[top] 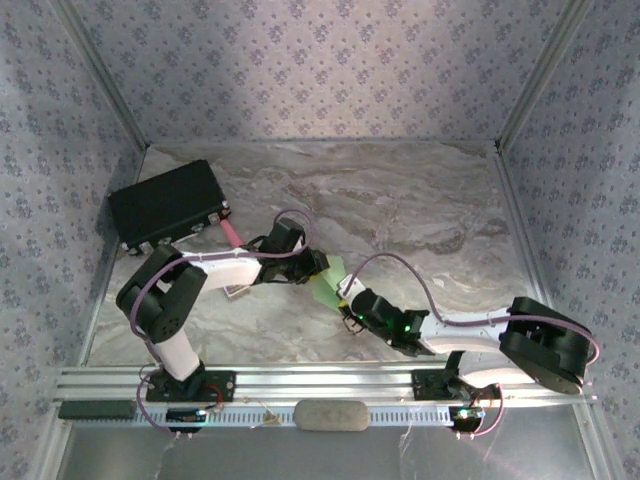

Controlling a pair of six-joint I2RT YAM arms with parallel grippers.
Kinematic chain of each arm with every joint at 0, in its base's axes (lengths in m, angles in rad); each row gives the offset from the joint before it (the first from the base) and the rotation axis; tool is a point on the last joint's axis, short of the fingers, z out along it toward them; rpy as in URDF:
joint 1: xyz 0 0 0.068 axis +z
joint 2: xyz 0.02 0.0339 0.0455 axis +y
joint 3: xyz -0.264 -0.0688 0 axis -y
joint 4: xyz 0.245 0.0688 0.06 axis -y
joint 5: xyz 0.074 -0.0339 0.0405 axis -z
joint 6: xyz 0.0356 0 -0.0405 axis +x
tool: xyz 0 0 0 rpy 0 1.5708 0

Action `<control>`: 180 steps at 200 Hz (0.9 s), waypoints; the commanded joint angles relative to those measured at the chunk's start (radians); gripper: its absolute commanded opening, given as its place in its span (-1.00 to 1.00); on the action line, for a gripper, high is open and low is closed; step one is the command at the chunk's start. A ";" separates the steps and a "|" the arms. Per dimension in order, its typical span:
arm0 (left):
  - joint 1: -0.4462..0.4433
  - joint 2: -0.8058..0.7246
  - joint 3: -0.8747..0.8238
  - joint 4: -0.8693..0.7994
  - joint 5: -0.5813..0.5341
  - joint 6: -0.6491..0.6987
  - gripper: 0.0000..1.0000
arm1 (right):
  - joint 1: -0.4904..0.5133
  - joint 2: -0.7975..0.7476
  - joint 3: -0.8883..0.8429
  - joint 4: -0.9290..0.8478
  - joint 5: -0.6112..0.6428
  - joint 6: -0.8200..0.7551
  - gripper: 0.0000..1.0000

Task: Fold a paper plane with a square sheet of paper (pick it up from the middle)
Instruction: Fourth fold the wing at the center of the table.

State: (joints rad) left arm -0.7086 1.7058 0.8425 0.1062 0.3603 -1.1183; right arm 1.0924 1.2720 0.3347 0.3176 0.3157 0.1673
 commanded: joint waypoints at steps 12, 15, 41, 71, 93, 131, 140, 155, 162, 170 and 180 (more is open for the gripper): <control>0.006 0.002 0.025 -0.044 0.022 0.003 -0.71 | 0.025 0.023 0.035 -0.041 0.072 -0.046 -0.64; 0.007 0.002 0.025 -0.045 0.023 0.003 -0.73 | 0.025 0.024 0.035 -0.041 0.071 -0.049 -0.63; 0.008 -0.002 0.029 -0.049 0.028 0.002 -0.85 | 0.043 0.041 0.044 -0.049 0.104 -0.071 -0.48; 0.008 -0.002 0.033 -0.053 0.031 0.002 -0.88 | 0.065 0.062 0.056 -0.063 0.164 -0.083 -0.39; 0.008 -0.001 0.032 -0.051 0.035 0.002 -0.88 | 0.081 0.073 0.062 -0.061 0.185 -0.090 -0.36; 0.008 -0.002 0.028 -0.045 0.036 0.000 -0.88 | 0.105 0.104 0.077 -0.065 0.227 -0.101 -0.34; 0.008 -0.003 0.029 -0.045 0.036 -0.001 -0.88 | 0.109 0.108 0.080 -0.066 0.237 -0.101 -0.35; 0.008 -0.004 0.027 -0.045 0.036 -0.001 -0.88 | 0.113 0.108 0.076 -0.055 0.246 -0.100 -0.38; 0.009 -0.006 0.025 -0.045 0.035 -0.001 -0.89 | 0.113 0.106 0.074 -0.051 0.246 -0.100 -0.41; 0.008 -0.007 0.026 -0.045 0.036 -0.001 -0.89 | 0.113 0.105 0.074 -0.051 0.244 -0.098 -0.42; 0.009 -0.008 0.023 -0.044 0.034 -0.001 -0.88 | 0.113 0.106 0.075 -0.058 0.244 -0.096 -0.46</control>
State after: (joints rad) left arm -0.7067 1.7058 0.8436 0.0772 0.3779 -1.1198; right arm 1.1988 1.3712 0.3920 0.2653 0.5213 0.0769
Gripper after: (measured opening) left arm 0.061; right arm 0.284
